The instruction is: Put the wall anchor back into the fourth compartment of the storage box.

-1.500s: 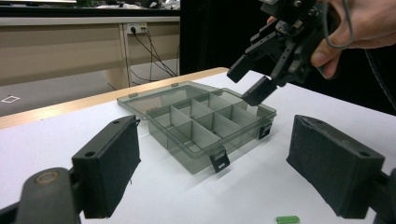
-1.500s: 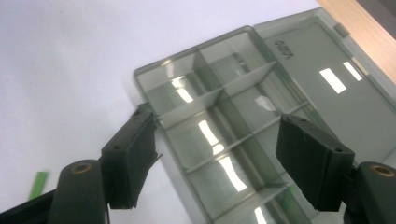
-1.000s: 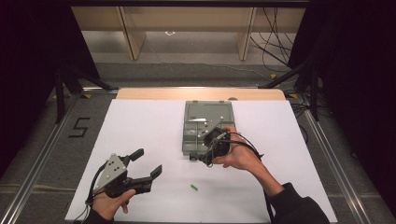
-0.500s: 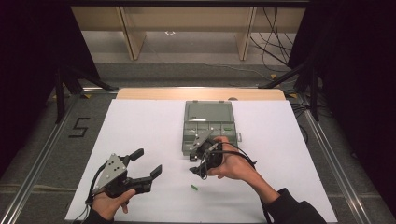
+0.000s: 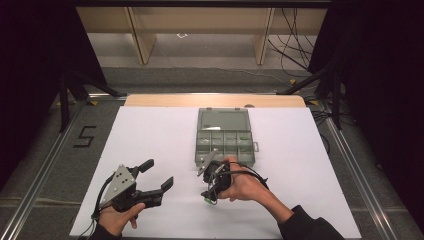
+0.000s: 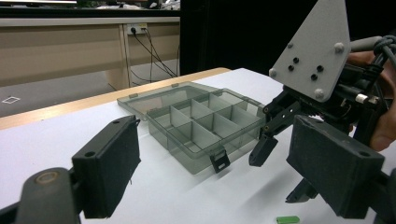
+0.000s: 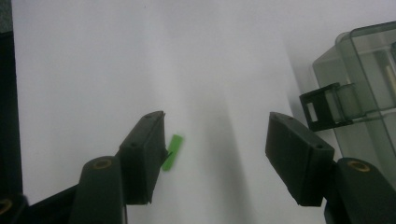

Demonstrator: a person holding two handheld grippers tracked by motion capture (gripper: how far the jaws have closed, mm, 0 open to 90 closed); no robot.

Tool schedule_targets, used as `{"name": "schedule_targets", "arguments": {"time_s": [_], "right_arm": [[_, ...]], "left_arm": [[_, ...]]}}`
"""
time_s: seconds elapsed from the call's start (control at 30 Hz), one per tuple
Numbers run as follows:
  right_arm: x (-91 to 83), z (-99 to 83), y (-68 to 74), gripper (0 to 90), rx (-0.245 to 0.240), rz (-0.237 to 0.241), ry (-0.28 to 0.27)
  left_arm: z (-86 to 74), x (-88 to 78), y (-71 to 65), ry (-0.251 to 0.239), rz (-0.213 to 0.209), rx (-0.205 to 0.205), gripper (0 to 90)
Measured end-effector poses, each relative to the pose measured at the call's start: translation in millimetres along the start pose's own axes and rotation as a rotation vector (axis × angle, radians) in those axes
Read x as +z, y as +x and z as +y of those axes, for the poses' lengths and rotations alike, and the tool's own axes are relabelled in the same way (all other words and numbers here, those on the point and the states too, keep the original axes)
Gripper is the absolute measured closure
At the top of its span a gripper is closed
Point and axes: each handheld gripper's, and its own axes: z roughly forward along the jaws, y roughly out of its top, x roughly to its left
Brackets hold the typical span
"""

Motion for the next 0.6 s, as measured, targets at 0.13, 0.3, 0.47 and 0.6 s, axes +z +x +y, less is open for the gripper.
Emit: {"name": "schedule_targets", "arguments": {"time_s": [0.13, 0.3, 0.47, 0.6], "right_arm": [[4.3, 0.4, 3.4, 41.5, -0.009, 0.014, 0.019], [8.6, 0.6, 5.4, 44.6, -0.023, 0.02, 0.041], [11.7, 0.2, 7.0, 47.1, -0.018, 0.025, 0.058], [14.0, -0.3, 7.6, 49.7, -0.025, 0.024, 0.067]], "left_arm": [[0.1, 0.0, 0.1, 0.0, -0.001, 0.003, 15.9], [0.0, 0.2, 0.1, 0.001, -0.001, 0.004, 15.9], [0.0, 0.2, 0.2, 0.0, -0.004, 0.004, 15.9], [0.0, 0.1, 0.0, 0.001, -0.003, 0.005, 15.9]]}}
